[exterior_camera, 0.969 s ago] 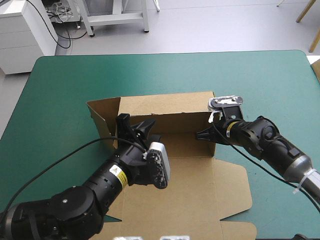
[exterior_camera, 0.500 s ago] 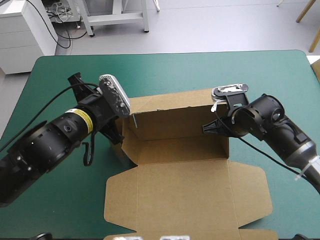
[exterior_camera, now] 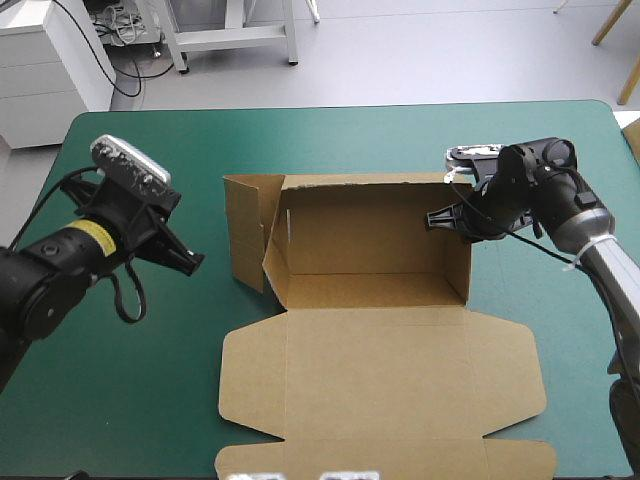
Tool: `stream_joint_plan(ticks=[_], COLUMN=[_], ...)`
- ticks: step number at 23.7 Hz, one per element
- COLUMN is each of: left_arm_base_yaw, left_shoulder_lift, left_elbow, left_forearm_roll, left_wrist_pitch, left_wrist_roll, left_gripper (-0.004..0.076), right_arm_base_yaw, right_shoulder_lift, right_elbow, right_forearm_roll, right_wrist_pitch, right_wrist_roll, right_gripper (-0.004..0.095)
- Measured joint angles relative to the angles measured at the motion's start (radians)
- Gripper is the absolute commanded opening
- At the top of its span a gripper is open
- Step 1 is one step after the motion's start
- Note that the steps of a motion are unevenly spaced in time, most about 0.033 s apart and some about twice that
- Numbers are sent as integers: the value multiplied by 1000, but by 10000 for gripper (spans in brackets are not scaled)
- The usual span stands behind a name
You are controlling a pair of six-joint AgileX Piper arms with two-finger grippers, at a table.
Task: Fold the box
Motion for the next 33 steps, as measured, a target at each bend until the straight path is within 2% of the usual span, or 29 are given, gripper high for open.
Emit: stream_joint_plan(ticks=[1, 3, 8, 11, 14, 20, 22, 26, 28, 31, 33], left_arm_base_yaw=[11, 17, 17, 17, 17, 17, 17, 17, 17, 17, 17], left_shoulder_lift=[-60, -166, -494, -660, -825, -952, -965, -969, -969, -969, -969], left_elbow=[85, 243, 530, 609, 686, 741, 741, 741, 742, 742, 742], left_forearm_roll=[-5, -13, -39, -110, -184, -207, -207, -203, -203, -197, -197], left_wrist_pitch=[-46, -75, -84, -63, 16, 64, 71, 84, 83, 83, 83], left_wrist_roll=[0, 0, -50, -65, -71, -71, -71, -71, -71, -71, -71], left_gripper=[-8, -8, -8, -8, -8, -8, -8, -8, -8, -8, -8], right_arm_base_yaw=[-18, -35, -43, -43, -43, -44, -45, -45, -45, -43, -43], right_shoulder_lift=[23, 66, 200, 260, 300, 307, 308, 324, 332, 323, 288], right_elbow=[-17, -43, -116, -154, -176, -183, -185, -238, -263, -313, -330], right_forearm_roll=[10, 15, 8, 2, 0, -1, -1, -3, -1, -1, -4], right_wrist_pitch=[-3, -37, -169, -189, -190, -184, -180, -122, -64, -11, -5], right_wrist_roll=[-20, -45, -69, -74, -86, -90, -96, -135, -147, -149, -149], right_gripper=[-21, -21, -21, -21, -21, -16, 46, 297, 388, 465, 476])
